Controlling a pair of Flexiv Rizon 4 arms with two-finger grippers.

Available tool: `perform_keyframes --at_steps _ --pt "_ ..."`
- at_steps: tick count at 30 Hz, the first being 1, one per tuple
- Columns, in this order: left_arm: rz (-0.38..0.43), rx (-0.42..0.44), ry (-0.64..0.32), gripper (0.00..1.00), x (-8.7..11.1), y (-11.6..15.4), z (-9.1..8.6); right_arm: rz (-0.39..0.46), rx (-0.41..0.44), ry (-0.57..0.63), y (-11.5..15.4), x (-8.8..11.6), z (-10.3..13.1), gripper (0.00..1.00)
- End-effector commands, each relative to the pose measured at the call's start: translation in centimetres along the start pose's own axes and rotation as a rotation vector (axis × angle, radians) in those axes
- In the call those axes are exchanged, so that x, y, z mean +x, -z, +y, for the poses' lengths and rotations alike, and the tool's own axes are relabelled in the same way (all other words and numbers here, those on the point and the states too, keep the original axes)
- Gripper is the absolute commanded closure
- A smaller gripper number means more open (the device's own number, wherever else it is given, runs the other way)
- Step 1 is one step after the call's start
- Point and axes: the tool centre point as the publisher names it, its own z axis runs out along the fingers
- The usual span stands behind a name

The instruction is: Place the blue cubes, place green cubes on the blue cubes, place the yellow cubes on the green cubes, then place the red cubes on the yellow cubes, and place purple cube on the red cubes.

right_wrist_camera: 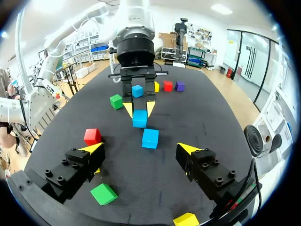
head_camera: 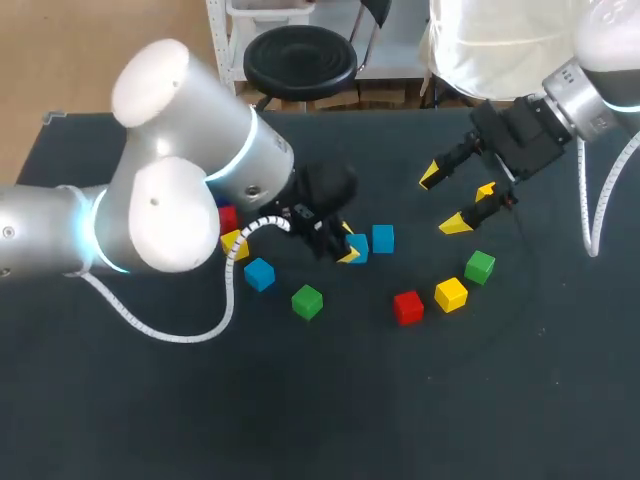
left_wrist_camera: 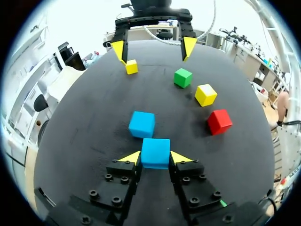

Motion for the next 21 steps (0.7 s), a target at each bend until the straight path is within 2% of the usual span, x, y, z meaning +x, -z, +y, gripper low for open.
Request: perform_keyframes --at_steps 1,11,21 --pt "-0.046 0.031 -0.005 1.0 0.5 -0.3 1.2 0.001 0.0 0.0 0.0 0.0 0.0 0.0" --pt "-0.048 0.04 -0.021 1.0 0.1 -0.4 2.9 0.001 0.0 0.0 0.0 0.0 0.0 0.0" --pt "-0.046 0.032 -0.007 1.0 0.5 -1.0 2.6 0.001 0.0 0.0 0.0 0.0 0.0 0.0"
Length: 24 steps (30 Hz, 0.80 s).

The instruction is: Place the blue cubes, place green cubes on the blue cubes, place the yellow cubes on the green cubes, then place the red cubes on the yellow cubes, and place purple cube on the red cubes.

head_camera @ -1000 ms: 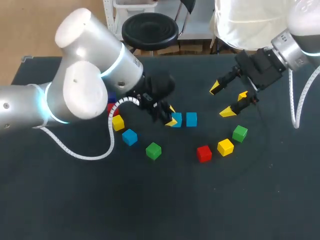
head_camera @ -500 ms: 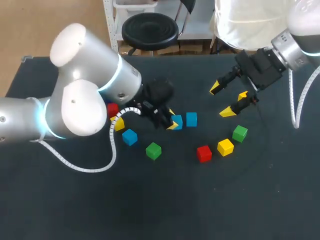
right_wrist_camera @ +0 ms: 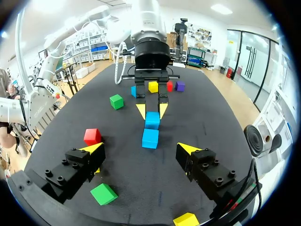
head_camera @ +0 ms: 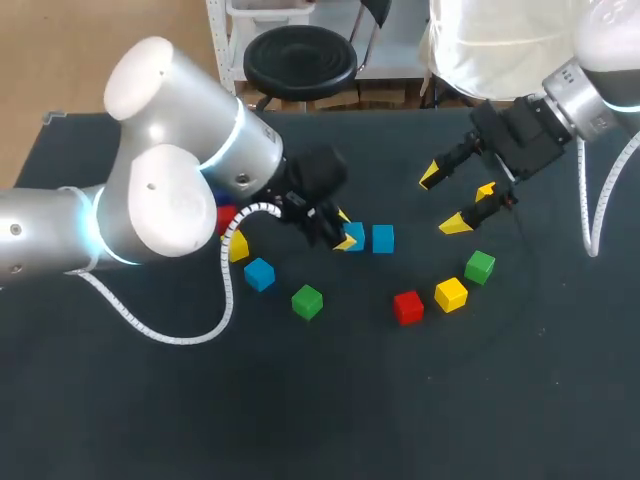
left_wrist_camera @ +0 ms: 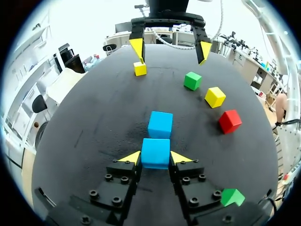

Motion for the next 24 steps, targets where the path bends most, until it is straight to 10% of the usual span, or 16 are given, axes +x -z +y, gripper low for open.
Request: perform_keyframes --at_steps 1,24 --pt "-0.002 0.005 0.006 1.0 0.45 -0.41 -0.04 0.001 0.0 0.0 -0.01 -0.02 -0.01 0.0" --pt "-0.027 0.031 -0.018 1.0 0.47 -0.35 0.64 0.001 0.0 0.0 -0.01 -0.02 -0.01 0.0"
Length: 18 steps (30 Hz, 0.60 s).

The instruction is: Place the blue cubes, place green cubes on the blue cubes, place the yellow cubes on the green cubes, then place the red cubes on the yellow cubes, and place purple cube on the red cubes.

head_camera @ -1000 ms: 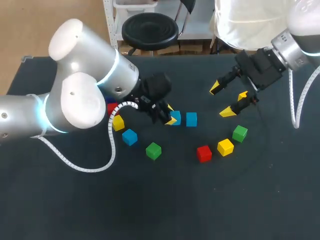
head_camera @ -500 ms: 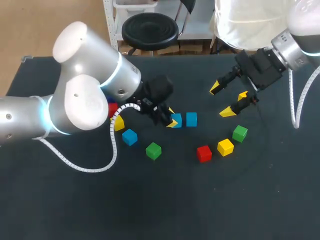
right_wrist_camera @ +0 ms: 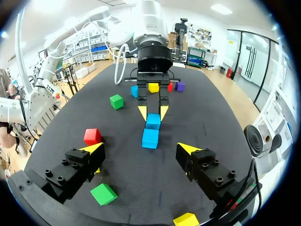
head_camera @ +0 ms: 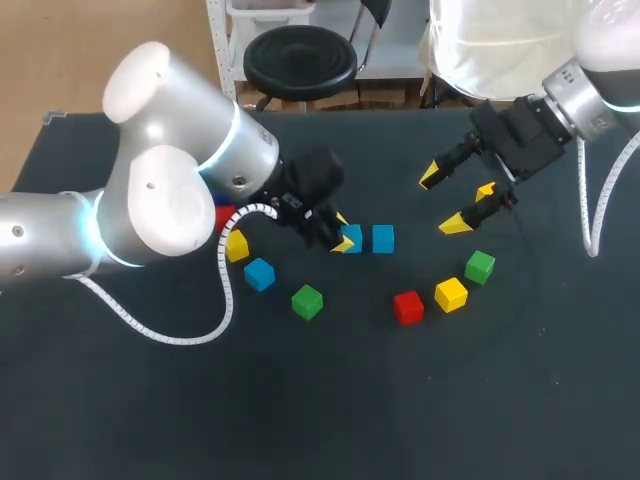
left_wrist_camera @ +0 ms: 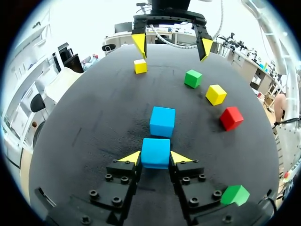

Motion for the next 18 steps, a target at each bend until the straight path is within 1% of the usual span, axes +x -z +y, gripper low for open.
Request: perform_keyframes --at_steps 1,5,11,18 --pt "-0.014 0.012 -0.016 1.0 -0.11 0.09 0.25 0.001 0.0 0.0 -0.01 -0.02 -0.01 0.0" --pt "-0.016 0.014 -0.03 1.0 -0.2 0.18 0.21 0.001 0.0 0.0 -0.01 -0.02 -0.01 0.0" --pt "-0.008 0.022 -0.026 1.0 0.21 -0.07 0.03 0.001 0.0 0.0 -0.01 -0.02 -0.01 0.0" --pt "-0.006 0.026 -0.032 1.0 0.11 -0.19 0.04 0.001 0.0 0.0 -0.01 -0.02 -0.01 0.0"
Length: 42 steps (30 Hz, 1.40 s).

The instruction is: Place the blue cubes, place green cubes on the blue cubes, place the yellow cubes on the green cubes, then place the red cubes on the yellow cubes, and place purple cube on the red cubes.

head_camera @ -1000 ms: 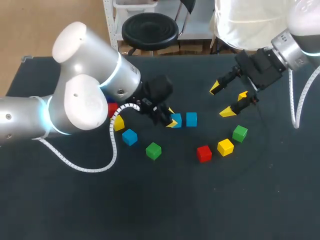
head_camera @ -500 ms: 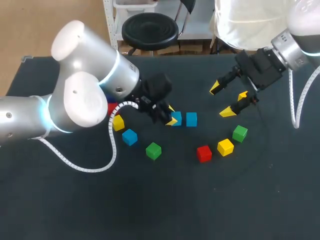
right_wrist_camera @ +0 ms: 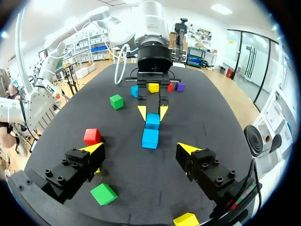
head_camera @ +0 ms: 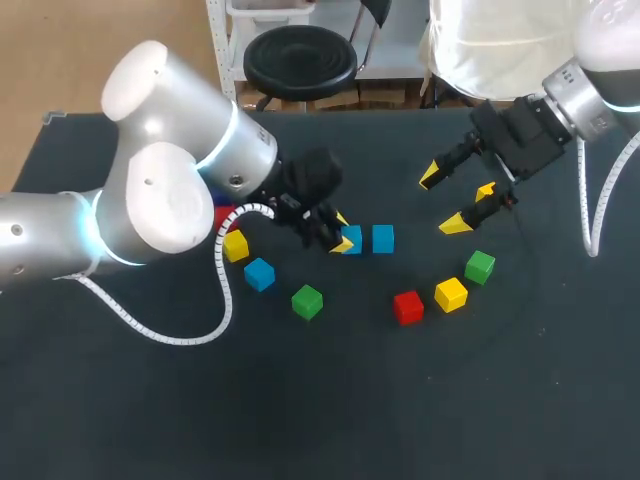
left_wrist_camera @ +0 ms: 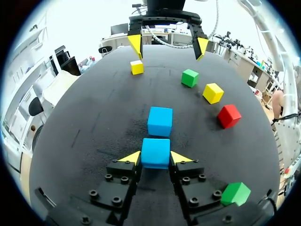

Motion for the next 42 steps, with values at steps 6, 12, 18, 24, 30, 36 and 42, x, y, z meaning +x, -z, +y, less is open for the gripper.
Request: perform_keyframes --at_steps 6,12,18,24,30,36,42 --pt "-0.01 0.008 -0.009 1.0 -0.12 -0.08 0.36 0.001 0.0 0.0 -0.01 -0.02 -0.01 0.0" --pt "-0.014 0.009 -0.011 1.0 -0.09 0.08 0.26 0.001 0.0 0.0 -0.01 -0.02 -0.01 0.0" --pt "-0.012 0.015 -0.005 1.0 0.2 -0.16 0.09 0.001 0.0 0.0 -0.01 -0.02 -0.01 0.0" --pt "-0.011 0.018 -0.006 1.0 0.21 -0.35 0.13 0.001 0.0 0.0 -0.01 -0.02 -0.01 0.0" --pt "-0.014 0.014 -0.007 1.0 0.15 -0.29 0.18 0.001 0.0 0.0 -0.01 -0.02 -0.01 0.0" --pt "-0.019 0.011 -0.007 1.0 0.03 -0.17 0.22 0.001 0.0 0.0 -0.01 -0.02 -0.01 0.0" --pt "-0.023 0.012 -0.012 1.0 -0.09 -0.19 0.26 0.001 0.0 0.0 -0.01 -0.02 -0.01 0.0"
